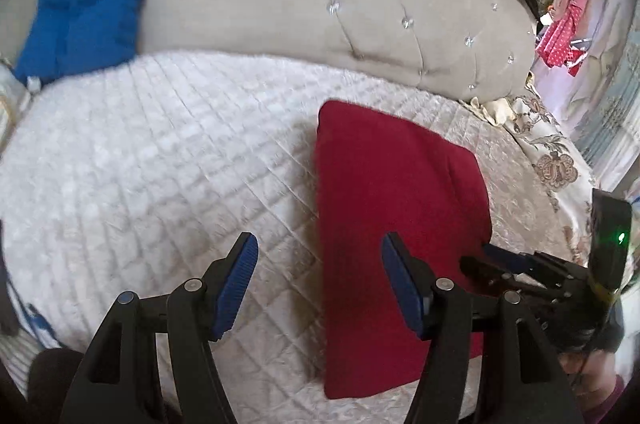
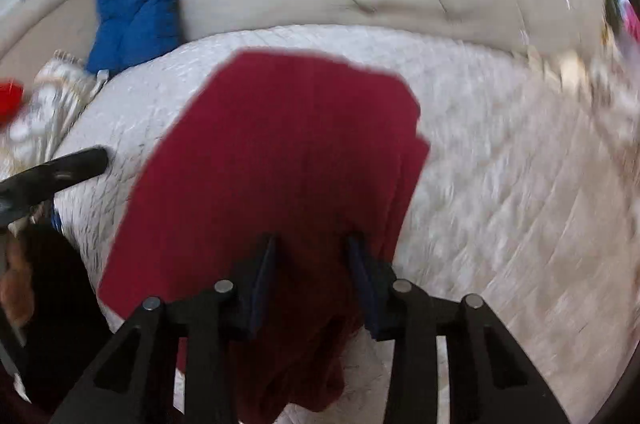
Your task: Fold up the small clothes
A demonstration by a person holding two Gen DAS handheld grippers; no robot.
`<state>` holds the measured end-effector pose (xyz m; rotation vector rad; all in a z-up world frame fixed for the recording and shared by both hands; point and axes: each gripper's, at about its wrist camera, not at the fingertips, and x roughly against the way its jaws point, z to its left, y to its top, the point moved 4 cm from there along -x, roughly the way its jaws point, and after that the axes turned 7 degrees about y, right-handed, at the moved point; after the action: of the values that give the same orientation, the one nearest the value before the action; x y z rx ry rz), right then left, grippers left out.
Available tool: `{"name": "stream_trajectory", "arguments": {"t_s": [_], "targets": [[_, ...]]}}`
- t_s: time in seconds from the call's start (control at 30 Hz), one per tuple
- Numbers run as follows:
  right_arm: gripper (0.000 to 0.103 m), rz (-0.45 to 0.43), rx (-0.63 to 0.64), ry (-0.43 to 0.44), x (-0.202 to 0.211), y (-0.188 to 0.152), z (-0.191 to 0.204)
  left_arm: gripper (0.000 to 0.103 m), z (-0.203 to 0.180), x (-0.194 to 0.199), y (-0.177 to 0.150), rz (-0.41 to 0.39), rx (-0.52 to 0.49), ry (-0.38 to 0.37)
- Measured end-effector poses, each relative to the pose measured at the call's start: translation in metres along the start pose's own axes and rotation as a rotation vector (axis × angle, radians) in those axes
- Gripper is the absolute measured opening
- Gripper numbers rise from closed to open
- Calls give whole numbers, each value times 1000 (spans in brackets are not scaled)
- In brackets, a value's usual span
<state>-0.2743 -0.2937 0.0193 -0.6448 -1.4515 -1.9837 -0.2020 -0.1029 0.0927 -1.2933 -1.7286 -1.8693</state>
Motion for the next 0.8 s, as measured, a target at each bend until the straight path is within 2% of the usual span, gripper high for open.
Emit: {"name": "stream_trajectory", "arguments": {"t_s": [0.13, 0.2, 0.27, 0.4, 0.5, 0.8], "targets": [[42, -52, 4, -6, 31, 5, 15, 43, -3, 18, 4, -58, -23, 23], [57, -109, 18, -29, 54, 7, 26, 43, -6, 27, 8, -84, -28, 15], [66, -171, 24, -52, 75, 9, 34, 43, -9, 37, 11, -121, -33, 29], [79, -241, 6, -74, 98, 15, 46, 43, -12, 52, 15, -172, -42, 57], [84, -260, 12, -96, 108, 17, 55, 43, -12, 61, 15, -182, -37, 61], [90, -275, 34, -132, 106, 17, 74, 43, -6, 70, 17, -210, -29, 98]]}}
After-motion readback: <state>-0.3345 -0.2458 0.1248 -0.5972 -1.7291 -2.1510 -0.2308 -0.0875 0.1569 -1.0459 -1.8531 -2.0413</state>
